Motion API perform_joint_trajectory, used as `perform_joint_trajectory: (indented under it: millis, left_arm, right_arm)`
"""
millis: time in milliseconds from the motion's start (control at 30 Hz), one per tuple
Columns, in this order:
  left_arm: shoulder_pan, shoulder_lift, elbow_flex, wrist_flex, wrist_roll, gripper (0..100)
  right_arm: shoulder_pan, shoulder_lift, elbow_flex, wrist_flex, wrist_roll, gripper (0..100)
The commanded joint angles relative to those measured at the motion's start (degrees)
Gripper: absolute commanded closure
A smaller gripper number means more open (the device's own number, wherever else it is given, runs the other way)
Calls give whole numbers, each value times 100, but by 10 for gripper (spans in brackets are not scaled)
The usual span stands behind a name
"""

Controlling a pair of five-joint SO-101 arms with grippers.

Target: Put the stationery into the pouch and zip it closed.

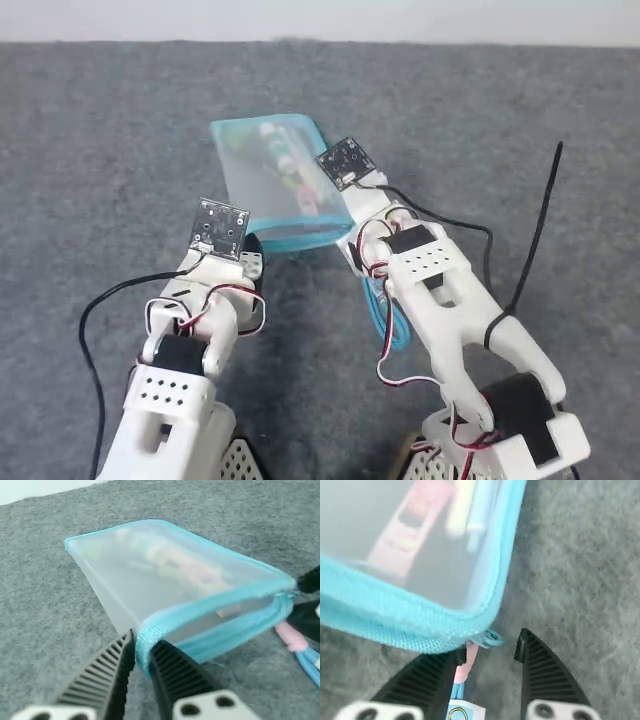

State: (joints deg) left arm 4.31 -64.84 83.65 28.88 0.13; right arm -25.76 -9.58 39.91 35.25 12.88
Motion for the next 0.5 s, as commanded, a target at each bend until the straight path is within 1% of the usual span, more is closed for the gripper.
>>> perform_joint_trajectory:
  millis: [0,167,333,467]
  left_arm:
    - [26,53,-330,-79,62,989]
    - [26,53,-330,-79,62,989]
    - [26,53,-330,-79,62,989]
    - [26,53,-330,-70,62,989]
  right_arm:
    - [-145,-75,-35,-259,-26,811]
    - [-338,-22,-9,-295,-79,757]
    - [-330,-4,-44,-321,-44,757]
    - [-330,66,-18,-857,-62,757]
